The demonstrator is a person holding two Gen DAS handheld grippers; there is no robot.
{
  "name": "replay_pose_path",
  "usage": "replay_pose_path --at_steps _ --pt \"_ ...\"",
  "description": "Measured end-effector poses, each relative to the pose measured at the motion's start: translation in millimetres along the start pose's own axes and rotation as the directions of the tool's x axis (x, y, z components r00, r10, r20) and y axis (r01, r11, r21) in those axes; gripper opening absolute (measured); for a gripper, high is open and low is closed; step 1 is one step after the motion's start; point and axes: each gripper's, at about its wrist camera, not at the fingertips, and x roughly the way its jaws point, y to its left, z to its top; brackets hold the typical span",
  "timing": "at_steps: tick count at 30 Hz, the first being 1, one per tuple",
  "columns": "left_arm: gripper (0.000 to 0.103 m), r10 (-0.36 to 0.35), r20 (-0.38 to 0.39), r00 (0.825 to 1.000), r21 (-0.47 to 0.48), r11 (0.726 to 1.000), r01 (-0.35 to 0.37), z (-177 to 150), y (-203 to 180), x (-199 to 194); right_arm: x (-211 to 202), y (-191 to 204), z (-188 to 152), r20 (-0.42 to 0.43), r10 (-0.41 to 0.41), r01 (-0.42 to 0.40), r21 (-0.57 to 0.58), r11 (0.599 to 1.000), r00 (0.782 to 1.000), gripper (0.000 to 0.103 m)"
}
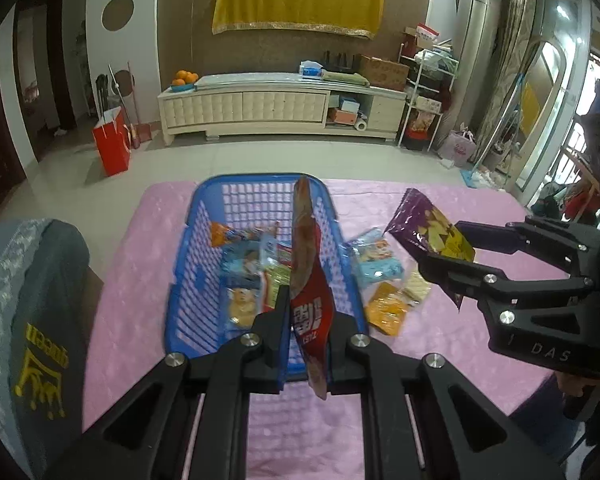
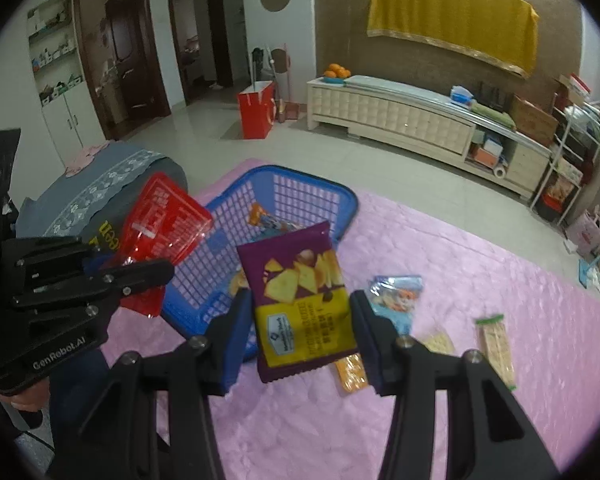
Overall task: Organize snacks
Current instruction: 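Carry both bags over the basket and open both tools to drop them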
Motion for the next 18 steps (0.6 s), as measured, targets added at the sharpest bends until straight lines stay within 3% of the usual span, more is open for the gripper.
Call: replay_pose_path --at_steps 7,18 --pt "0.011 0.008 -0.004 1.0 0.018 1.0 -0.008 19.2 22.0 15.7 29.4 9.2 20.1 -0.016 0.013 -0.013 -0.006 1.0 1.0 0.054" --pt "0.011 -0.008 -0.067 0.998 0.018 1.0 0.009 43.3 50.4 74.8 80.7 2.2 43.3 -0.05 0.01 -0.01 0.004 1.0 0.999 0.054"
